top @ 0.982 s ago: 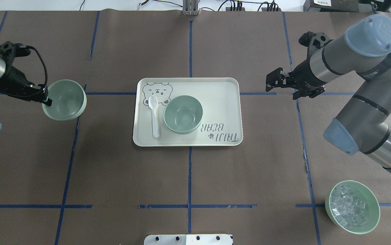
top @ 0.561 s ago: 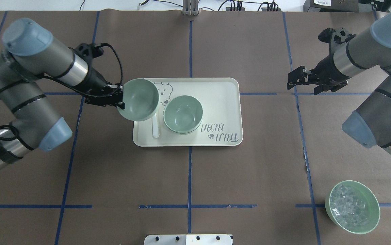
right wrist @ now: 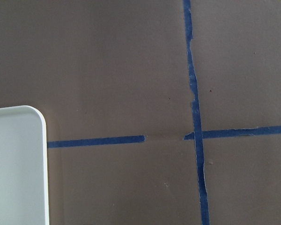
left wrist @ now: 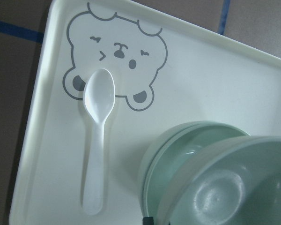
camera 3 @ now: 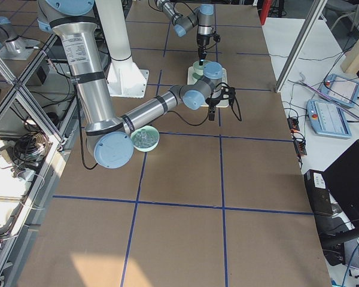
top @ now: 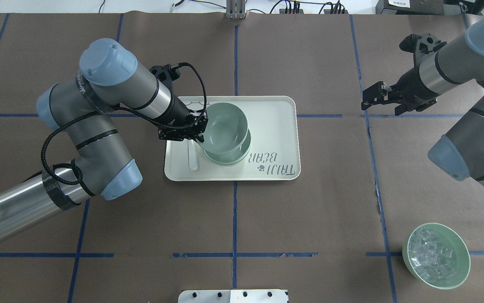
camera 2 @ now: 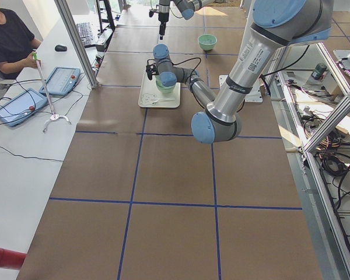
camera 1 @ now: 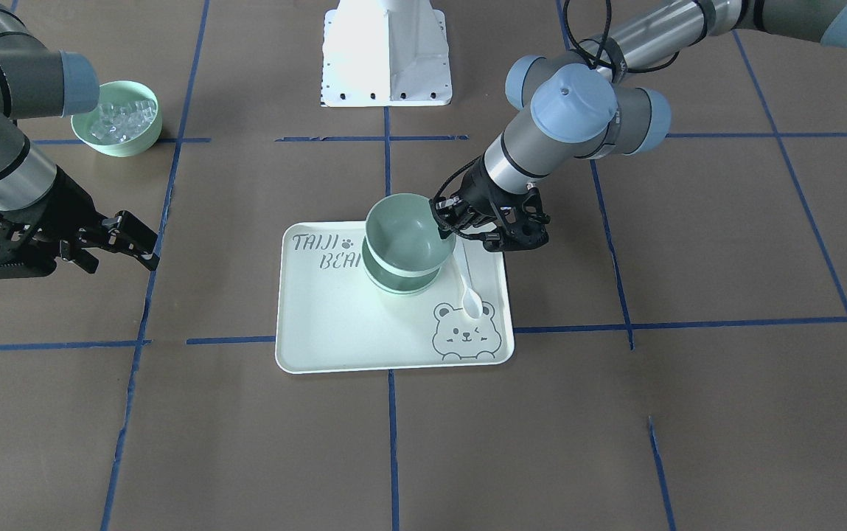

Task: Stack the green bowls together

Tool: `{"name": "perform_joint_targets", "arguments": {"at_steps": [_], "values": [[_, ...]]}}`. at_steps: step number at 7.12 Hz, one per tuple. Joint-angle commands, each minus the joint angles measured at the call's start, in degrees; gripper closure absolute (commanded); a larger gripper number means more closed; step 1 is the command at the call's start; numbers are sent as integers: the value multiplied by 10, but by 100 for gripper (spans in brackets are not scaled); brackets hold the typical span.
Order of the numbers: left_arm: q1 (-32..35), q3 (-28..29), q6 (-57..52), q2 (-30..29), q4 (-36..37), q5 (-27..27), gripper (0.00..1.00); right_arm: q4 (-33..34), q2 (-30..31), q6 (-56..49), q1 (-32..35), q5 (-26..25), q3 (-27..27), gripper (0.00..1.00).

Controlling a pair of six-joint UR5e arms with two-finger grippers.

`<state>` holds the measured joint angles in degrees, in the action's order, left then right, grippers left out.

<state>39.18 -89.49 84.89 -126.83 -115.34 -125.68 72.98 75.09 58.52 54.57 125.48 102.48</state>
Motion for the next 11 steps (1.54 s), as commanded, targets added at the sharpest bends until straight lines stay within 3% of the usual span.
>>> {"name": "perform_joint_targets", "arguments": {"at_steps": [1,9,10,11], "values": [[-1,12,0,-4,-1,19,100,0,1,-1,0,0,1,0],[-14,22,3,-10,-1,28,100,-1,0,0,-1,-1,2,0],[-14,23,2,-10,-1,30,58,-1,0,0,0,-1,3,0],[-22,22,2,-10,-1,37,1,-1,0,0,-1,-1,2,0]]}}
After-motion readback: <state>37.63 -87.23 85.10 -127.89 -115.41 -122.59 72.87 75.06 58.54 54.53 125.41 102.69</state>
